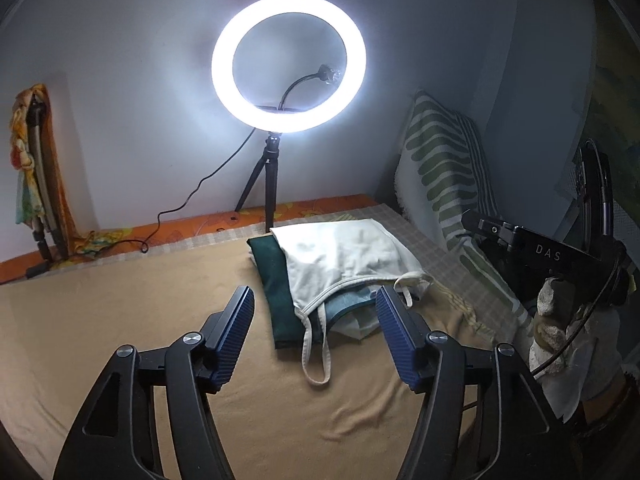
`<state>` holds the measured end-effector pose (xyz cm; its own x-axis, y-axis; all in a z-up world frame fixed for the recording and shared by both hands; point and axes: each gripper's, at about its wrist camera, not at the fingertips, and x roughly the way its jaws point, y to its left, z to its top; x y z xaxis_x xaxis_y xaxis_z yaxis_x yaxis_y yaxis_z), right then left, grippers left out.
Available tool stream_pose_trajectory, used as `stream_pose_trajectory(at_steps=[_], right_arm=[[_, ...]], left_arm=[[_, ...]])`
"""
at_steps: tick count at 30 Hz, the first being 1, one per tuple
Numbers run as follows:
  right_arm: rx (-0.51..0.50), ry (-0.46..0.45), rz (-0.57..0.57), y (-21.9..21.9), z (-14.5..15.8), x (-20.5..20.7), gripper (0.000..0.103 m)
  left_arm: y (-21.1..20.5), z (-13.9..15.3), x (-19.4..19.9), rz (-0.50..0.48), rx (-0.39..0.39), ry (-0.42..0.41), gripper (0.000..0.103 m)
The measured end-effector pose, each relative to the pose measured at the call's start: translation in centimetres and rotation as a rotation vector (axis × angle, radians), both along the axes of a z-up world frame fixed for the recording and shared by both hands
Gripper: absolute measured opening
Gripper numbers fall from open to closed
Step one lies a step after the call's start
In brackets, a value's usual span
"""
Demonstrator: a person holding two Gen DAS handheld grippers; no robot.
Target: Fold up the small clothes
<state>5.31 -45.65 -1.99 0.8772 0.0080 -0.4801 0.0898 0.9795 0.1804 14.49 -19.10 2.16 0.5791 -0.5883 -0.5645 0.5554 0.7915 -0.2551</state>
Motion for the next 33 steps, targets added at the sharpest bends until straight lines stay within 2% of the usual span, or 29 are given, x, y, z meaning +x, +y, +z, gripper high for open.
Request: stream_pose_trajectory(at_steps=[5,20,22,24,26,33], right_arm=[[-0.007,-0.022,0.001,2.4,0.1,-3.1,0.075],[-0.031,-0.076,-0.061,8.2,-1.6,-9.8,0.103],[-0.053,-0.076,-0.066,8.8,-1.9,-10.0,0.103],[-0.077,-0.072,-0.071,9.4,-2.3,-10.2,0.103],[-0.083,-0.070,-0.081,9.8,-2.8,-10.4,0.103],[-0.038,-0.101,-0.144,10.0,-5.1,-10.9,0.103]], left_arm=[[1.5,-0.2,-2.4,-0.001,0.018,-0.017,0.074],[5.9,-0.4,-8.2,0.053,0.069,-0.074,0.083],[6.4,-0.3,-8.8,0.067,0.076,-0.101,0.084],[6.5,-0.5,-9.1,0.078,0.092,-0.118,0.089],[6.5,-0.8,-9.3,0.091,0.112,-0.124,0.098],[6.1,-2.3,-10.6,0.103,0.218,-0.187,0.101]])
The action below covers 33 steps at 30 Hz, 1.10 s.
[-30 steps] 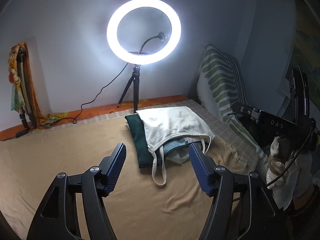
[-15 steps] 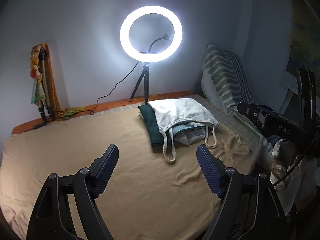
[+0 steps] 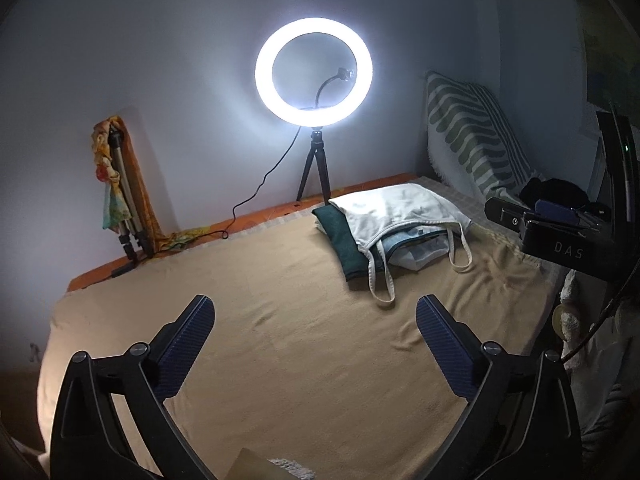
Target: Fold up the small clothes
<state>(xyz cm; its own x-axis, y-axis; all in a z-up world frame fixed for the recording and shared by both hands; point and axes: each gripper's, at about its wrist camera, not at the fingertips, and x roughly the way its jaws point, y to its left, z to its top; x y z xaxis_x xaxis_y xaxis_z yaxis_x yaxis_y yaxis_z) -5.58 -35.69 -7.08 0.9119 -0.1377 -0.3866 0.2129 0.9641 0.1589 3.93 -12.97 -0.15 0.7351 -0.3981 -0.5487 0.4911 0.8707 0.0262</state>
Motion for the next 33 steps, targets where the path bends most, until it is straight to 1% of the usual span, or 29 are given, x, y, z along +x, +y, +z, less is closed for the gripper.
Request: stream_pose_trajectory(at_steps=[2,7,11,22,33], right_arm=[[0.006,0.011,0.002,0.0,-0.5,0.1,0.103],[-0.018,0.028,-0.021,-0.3,-1.1,0.7,0.103],[0.002,0.034,-0.021,-0.7,-1.4,0.9,0.103],[0.013,0.042,-0.004,-0.2,-1.6,1.8,0.103],[0.017,0.046,0.004,0.3,-1.7,2.1,0.103]], left_arm=[[-0.1,-0.3,-0.3,-0.005,0.007,0.004,0.101],[-0.1,-0.6,-0.9,0.000,0.018,0.001,0.102],[-0.4,-0.9,-1.1,0.000,0.042,-0.003,0.102],[0.0,-0.9,-1.2,0.006,0.028,0.012,0.102],[0.7,-0.7,-1.2,0.014,0.020,0.010,0.102]])
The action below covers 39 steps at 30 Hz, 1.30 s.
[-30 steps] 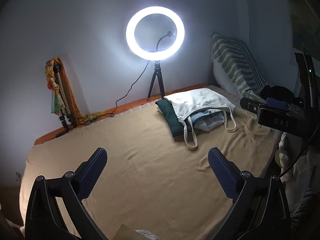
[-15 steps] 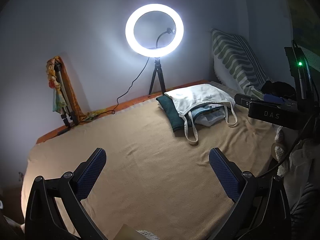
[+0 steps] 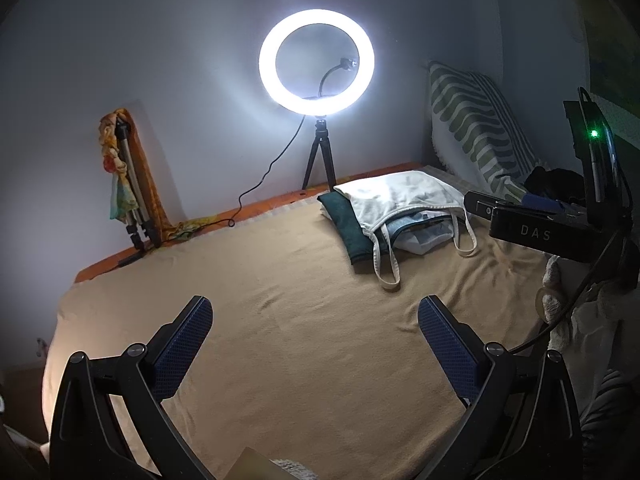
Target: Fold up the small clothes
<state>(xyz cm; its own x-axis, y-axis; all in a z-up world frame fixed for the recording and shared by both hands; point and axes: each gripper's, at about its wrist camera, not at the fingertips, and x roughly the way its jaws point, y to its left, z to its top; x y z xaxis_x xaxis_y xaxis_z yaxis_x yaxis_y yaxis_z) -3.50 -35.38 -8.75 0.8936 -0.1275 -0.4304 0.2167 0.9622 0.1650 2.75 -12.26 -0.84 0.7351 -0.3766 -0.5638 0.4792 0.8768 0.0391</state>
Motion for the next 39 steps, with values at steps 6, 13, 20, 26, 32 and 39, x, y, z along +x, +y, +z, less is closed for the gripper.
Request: stream_pose_trajectory(at_steps=[6,13,20,26,32,39], right_arm=[[0.004,0.001,0.003,0.03,-0.07,0.17,0.103],[0.004,0.003,0.009,0.07,-0.16,0.29,0.103],[0.004,0.003,0.012,-0.04,-0.14,0.37,0.103],[0.003,0.006,0.019,0.00,-0.23,0.52,0.103],[0.003,0.006,0.021,0.13,-0.37,0.54,0.103],[0.001,0.006,0.025,-0.02,-0.31,0.63,0.103]], left_arm=[[0.12,0.10,-0.02,0.001,-0.002,-0.003,0.102],[0.16,0.18,-0.01,0.001,-0.002,0.000,0.102],[0.23,0.19,0.07,0.003,-0.003,0.001,0.102],[0.24,0.20,0.08,0.002,-0.003,0.001,0.102],[0.29,0.21,0.10,0.002,-0.006,0.002,0.102],[0.34,0.28,0.00,0.007,-0.009,0.002,0.102]])
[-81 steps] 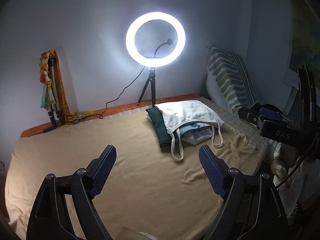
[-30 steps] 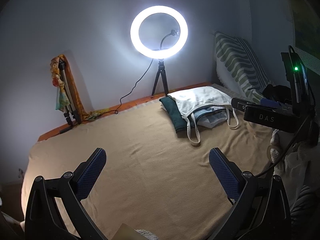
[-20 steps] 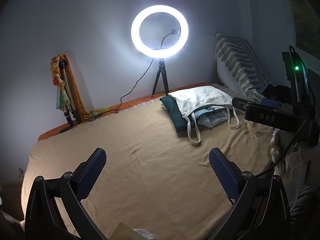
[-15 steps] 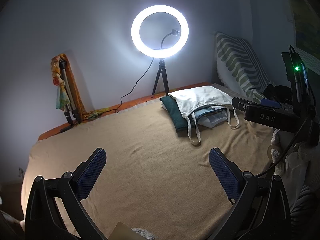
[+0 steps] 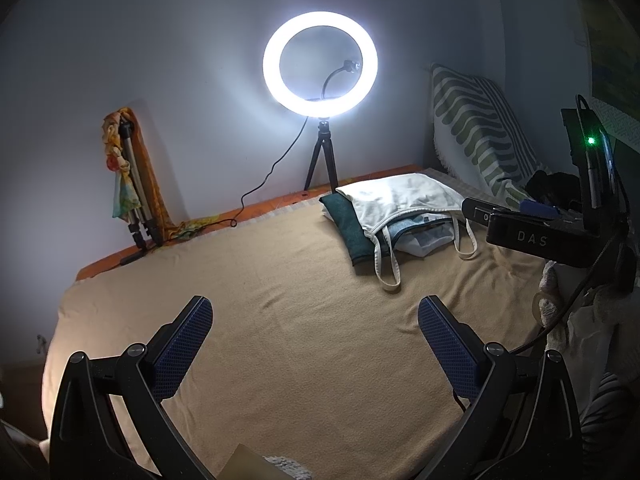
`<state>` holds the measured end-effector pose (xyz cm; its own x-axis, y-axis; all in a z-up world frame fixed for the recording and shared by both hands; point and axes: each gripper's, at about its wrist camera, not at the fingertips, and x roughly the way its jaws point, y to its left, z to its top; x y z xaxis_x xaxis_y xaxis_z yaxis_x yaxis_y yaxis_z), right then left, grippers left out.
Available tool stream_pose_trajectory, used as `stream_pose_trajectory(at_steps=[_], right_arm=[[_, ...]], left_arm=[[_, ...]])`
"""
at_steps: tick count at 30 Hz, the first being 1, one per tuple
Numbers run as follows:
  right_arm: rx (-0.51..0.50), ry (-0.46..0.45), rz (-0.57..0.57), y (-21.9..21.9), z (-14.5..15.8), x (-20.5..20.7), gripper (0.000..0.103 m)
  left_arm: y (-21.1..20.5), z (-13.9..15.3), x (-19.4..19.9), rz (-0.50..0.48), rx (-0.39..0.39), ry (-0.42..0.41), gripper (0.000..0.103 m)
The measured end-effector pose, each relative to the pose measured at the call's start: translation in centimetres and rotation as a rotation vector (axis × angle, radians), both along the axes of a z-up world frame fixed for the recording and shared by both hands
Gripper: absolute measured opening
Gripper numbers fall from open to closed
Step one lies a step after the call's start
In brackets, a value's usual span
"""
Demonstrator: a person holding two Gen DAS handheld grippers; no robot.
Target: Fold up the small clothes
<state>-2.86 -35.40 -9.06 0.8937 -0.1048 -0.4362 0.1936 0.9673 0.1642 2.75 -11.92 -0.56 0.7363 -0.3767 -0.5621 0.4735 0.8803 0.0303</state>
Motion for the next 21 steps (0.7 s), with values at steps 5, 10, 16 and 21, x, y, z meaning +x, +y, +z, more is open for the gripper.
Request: stream_pose_trajectory(at_steps=[5,10,16,21], right_arm=[[-0.002,0.002,0.003,0.10,-0.11,-0.06,0.103],[0.001,0.001,-0.001,0.13,-0.04,-0.10,0.103],[0.000,0.002,0.001,0.05,-0.03,-0.01,0.103],[0.000,0.002,0.001,0.06,-0.03,0.00,0.103]], left_arm=[[-0.02,0.09,-0.09,0.006,0.001,-0.005,0.102],[0.01,0.09,-0.05,0.011,0.002,-0.002,0.102],[0.18,0.14,-0.43,0.037,-0.002,-0.036,0.102],[-0.01,0.25,-0.70,0.029,0.000,-0.048,0.102]])
